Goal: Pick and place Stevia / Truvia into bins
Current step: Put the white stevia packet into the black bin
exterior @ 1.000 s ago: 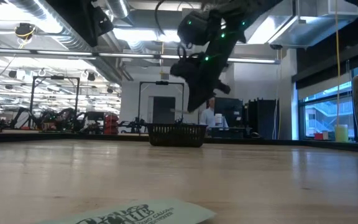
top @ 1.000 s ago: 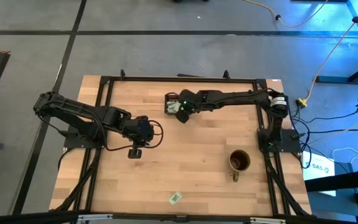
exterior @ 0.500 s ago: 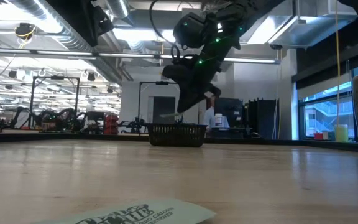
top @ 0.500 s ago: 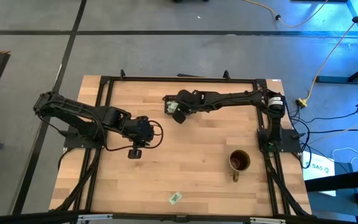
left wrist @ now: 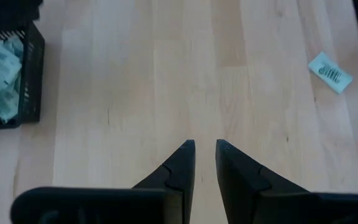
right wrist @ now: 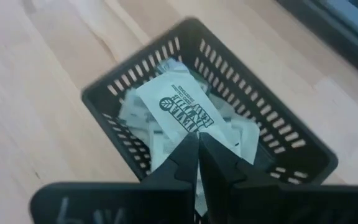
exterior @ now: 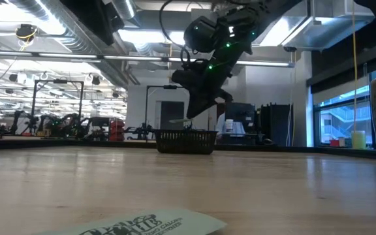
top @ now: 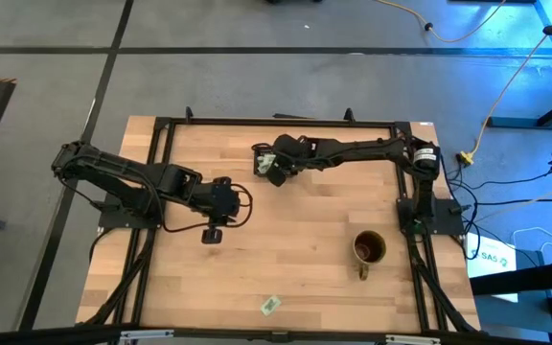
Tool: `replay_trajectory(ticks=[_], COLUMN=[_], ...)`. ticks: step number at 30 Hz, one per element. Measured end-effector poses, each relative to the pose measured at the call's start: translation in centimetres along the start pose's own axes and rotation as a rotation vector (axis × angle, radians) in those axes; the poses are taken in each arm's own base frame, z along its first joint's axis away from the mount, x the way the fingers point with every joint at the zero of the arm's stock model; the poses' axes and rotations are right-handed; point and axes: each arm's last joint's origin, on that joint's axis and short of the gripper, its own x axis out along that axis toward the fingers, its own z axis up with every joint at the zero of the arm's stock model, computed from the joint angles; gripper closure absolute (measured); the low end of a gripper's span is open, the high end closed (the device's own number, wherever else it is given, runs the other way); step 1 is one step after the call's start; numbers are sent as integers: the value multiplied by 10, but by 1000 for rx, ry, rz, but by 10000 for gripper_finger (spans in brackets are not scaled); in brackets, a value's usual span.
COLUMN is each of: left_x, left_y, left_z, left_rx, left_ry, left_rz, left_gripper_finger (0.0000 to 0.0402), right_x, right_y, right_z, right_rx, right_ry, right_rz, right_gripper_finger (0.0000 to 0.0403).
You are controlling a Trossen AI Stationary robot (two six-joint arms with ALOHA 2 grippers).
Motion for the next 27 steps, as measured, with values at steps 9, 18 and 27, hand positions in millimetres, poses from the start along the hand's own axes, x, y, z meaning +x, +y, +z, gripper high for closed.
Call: replay_trajectory(ticks=[9,18,27], left_x=[0,0,0], left_y=[0,0,-1], left_z=[2,2,4], left_rx=[-1,-1,34], left_ry=[-23,-23,-40], left_rz=[-4,-3,-5], left_gripper_finger=[343,343,343], right_x=[5,5,2], right_y=[-3,-6,-6], right_z=[-10,-9,-10], right_rx=[20,26,76], right_ry=[32,33,42], right_rz=[-13,-16,-17], right_gripper_finger=[384,380,336])
